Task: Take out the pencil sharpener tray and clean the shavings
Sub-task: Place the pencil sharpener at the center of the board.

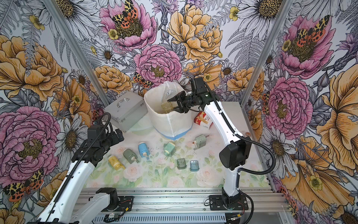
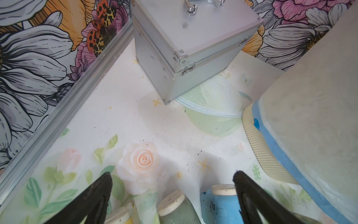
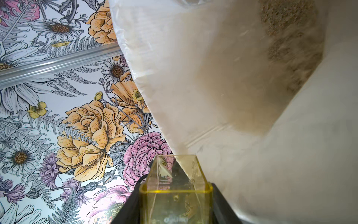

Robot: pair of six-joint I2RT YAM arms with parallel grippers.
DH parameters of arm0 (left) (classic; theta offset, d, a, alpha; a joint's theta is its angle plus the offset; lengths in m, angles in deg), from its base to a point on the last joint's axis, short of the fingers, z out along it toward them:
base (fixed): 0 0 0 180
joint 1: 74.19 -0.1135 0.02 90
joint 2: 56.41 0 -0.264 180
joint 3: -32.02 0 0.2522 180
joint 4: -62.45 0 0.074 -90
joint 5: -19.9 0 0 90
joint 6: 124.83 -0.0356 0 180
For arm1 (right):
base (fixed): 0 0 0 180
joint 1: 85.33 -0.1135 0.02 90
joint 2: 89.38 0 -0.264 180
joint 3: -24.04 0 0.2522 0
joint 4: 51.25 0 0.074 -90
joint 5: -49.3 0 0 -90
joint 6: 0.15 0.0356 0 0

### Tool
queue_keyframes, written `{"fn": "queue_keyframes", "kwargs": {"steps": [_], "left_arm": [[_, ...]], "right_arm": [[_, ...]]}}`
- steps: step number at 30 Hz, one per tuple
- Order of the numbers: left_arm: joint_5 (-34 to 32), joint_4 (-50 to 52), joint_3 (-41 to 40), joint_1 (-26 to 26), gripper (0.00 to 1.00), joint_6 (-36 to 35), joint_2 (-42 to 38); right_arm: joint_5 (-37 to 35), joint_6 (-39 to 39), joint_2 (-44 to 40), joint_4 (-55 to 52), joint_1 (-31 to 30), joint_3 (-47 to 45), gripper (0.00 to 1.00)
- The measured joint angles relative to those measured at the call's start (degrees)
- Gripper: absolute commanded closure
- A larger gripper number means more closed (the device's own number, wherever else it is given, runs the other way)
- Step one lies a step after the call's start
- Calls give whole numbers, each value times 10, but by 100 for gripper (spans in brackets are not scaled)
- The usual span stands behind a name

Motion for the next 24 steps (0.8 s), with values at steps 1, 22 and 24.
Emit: {"fn": "queue_keyframes", "kwargs": {"steps": [1,22,24], "left_arm": [[2,0,0,0,2,0,0],[17,-5,0,0,1,0,8],[26,-6,0,-1,1,0,14]], "right_arm": [[0,1,3,-2,0,9,86],[-15,-68,13,-47,15,49,85],[-23,-87,12,-48,15,49,85]]}}
